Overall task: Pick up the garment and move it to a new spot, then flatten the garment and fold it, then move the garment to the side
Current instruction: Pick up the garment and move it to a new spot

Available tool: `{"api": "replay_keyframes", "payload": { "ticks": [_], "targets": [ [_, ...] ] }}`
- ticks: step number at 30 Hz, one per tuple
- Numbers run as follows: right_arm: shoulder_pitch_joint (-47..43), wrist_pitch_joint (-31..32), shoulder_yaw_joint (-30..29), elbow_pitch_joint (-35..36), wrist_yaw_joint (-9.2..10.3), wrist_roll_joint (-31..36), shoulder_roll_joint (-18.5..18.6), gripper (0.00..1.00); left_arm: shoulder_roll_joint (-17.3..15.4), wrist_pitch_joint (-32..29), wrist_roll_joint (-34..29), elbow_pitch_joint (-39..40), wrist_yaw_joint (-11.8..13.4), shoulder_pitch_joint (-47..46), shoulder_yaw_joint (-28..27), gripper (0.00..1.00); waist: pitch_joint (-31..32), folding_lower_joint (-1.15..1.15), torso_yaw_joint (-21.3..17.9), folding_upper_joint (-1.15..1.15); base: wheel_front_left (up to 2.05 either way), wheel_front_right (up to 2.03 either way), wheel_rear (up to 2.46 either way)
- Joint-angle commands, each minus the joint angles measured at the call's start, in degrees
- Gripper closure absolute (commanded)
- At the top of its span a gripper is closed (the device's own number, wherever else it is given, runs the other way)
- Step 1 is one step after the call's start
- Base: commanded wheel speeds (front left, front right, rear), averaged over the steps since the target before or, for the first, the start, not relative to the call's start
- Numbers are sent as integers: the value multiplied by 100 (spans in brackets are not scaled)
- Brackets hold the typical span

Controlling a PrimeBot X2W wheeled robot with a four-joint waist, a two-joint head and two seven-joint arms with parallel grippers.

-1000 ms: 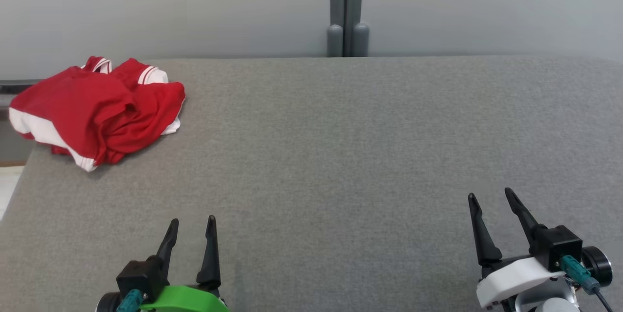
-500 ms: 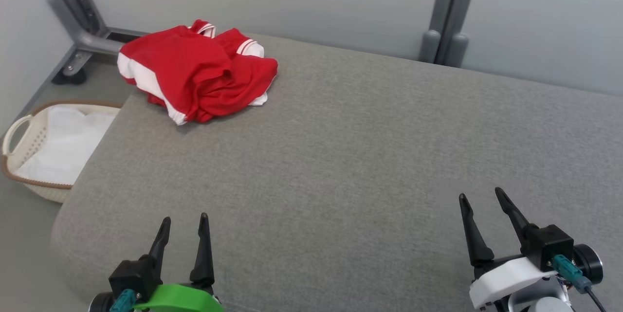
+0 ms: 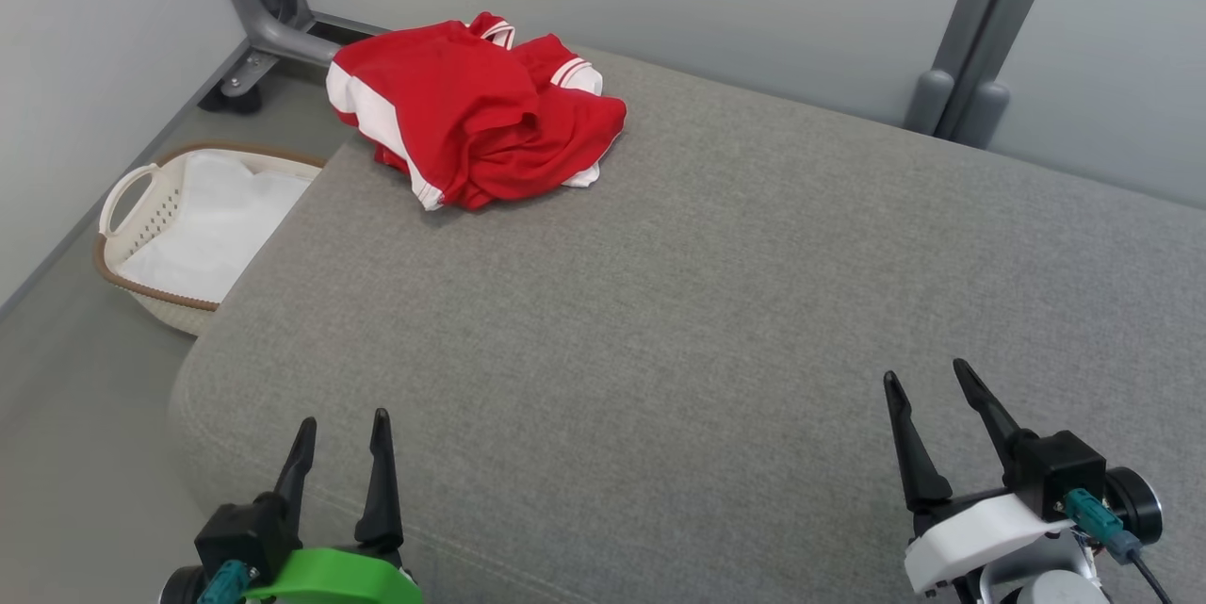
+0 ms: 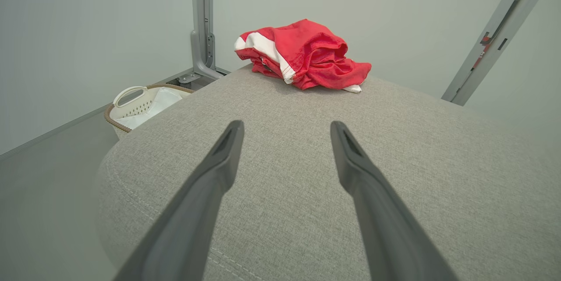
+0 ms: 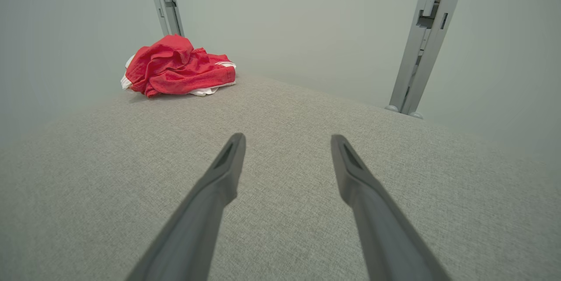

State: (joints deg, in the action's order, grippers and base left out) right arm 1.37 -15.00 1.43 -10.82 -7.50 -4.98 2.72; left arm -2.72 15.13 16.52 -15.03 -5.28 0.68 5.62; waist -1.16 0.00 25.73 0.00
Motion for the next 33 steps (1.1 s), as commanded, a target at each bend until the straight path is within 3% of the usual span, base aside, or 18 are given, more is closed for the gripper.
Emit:
{"api": "replay_keyframes", "payload": {
  "ticks": [1,9,13,18,26,33],
  "targets": [
    [58,-28,-9,15,2,19,30,0,-30,5,19,53,28,9,-48,0,-55,0,-51,0,0,0,0],
    [217,-28,-110,121,2,216,30,0,-33,4,-153,483,34,-434,-542,0,-416,0,-280,0,0,0,0],
    [407,-28,-149,202,2,345,29,0,-223,4,-279,754,-53,-1035,-885,0,-713,0,-420,0,0,0,0],
    [700,-28,-149,288,2,586,30,0,-696,3,-204,947,-133,-2109,-1261,0,-1178,0,-634,0,0,0,0],
    [1231,-28,78,369,2,929,30,0,-1603,-264,122,171,-203,-3656,-1441,0,-2034,0,-1084,0,0,0,0],
    [1564,-28,168,518,2,1211,30,0,-1952,-773,331,-913,-219,-4262,-1167,0,-2671,0,-1409,0,0,0,0]
  ]
}}
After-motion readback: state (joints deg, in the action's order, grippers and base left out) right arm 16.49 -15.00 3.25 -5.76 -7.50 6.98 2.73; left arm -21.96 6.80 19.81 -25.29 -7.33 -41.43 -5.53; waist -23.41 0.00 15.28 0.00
